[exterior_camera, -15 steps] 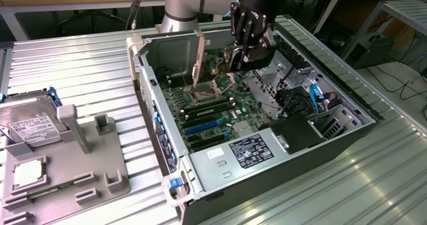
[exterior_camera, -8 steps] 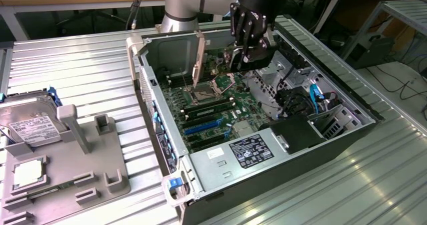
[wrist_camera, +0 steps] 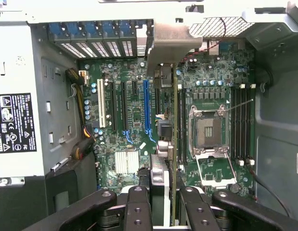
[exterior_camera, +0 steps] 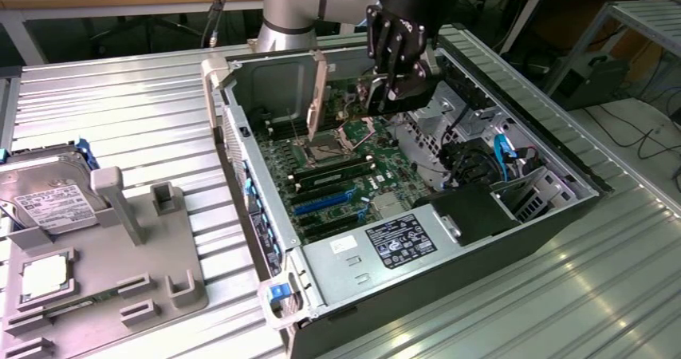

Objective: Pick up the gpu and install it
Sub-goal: 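Insert the gpu into the slot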

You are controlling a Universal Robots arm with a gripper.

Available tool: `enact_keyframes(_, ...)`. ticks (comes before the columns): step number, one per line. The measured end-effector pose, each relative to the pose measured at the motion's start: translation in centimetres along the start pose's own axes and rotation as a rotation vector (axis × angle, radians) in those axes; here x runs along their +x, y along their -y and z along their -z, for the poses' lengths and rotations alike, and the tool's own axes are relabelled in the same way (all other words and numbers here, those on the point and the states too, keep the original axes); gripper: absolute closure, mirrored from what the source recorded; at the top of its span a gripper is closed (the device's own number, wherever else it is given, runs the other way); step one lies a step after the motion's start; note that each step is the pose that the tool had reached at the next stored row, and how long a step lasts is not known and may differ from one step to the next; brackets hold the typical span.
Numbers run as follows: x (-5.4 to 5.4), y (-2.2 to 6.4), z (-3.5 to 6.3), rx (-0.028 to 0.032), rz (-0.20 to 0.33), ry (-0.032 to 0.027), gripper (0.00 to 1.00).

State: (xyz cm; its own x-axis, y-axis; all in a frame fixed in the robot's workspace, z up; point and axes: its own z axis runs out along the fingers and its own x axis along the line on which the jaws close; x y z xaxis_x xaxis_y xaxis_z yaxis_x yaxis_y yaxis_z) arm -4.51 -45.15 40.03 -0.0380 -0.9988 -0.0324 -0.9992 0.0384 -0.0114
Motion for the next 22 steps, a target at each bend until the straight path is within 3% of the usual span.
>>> enact_keyframes(11, 0.0, -0.01, -0.38, -0.0002, 0.008, 0.0003, 0.72)
enact_keyframes(22, 0.1, -0.01, -1.43, 0.0014, -0.042, -0.0005, 0.72)
